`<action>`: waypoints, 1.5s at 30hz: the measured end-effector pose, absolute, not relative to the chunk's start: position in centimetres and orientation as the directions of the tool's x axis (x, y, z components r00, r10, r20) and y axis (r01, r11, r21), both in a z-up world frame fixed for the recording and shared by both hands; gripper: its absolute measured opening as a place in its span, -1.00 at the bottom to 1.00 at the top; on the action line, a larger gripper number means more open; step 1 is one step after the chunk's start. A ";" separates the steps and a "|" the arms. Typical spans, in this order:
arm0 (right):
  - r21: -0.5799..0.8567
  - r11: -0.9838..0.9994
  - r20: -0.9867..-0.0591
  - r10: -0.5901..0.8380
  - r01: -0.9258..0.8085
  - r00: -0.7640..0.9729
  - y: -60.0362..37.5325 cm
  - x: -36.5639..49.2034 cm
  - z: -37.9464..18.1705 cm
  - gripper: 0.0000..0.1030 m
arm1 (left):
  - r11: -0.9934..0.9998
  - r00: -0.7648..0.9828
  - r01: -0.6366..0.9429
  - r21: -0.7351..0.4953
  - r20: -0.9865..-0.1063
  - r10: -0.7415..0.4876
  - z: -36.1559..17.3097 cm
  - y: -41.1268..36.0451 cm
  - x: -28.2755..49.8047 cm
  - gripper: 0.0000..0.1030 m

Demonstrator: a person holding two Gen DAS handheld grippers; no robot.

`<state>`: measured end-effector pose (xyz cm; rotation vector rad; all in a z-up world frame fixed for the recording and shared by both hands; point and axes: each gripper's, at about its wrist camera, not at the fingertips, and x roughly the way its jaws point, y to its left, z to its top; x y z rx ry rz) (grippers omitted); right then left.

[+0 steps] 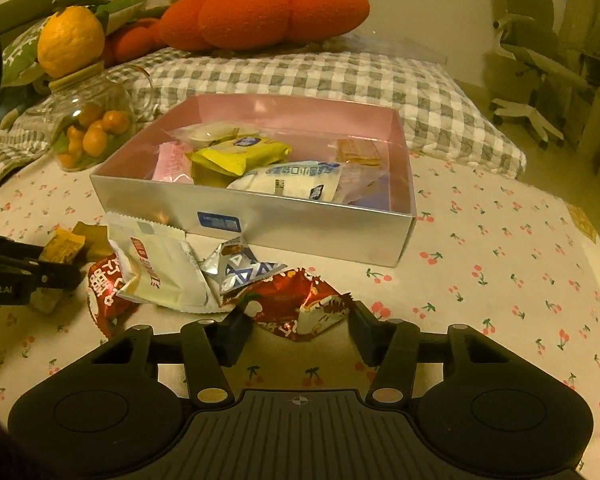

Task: Organize snacks
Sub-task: 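Grasp the orange-labelled packet with the left tool while the right tool grasps the red-white wrapped candy, then carry the orange-labelled packet with the left tool while the right tool carries the red candy to the box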

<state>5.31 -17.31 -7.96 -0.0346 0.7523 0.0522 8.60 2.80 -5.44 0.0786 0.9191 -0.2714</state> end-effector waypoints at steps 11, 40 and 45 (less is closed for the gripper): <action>0.033 0.999 -0.701 0.044 -0.029 0.712 -18.0 4.9 -6.8 -0.11 | 0.967 0.555 0.243 -0.083 -0.805 -0.208 -4.9 3.2 8.3 -0.29; 0.187 0.982 -0.719 0.126 0.016 0.683 -19.0 2.5 -2.2 -0.12 | 0.955 0.546 0.238 -0.178 -0.788 -0.284 -2.0 4.0 6.6 -0.29; 0.205 0.979 -0.710 0.143 0.008 0.690 -18.9 2.4 -1.4 -0.12 | 0.952 0.553 0.239 -0.192 -0.779 -0.296 -1.4 3.9 6.5 -0.30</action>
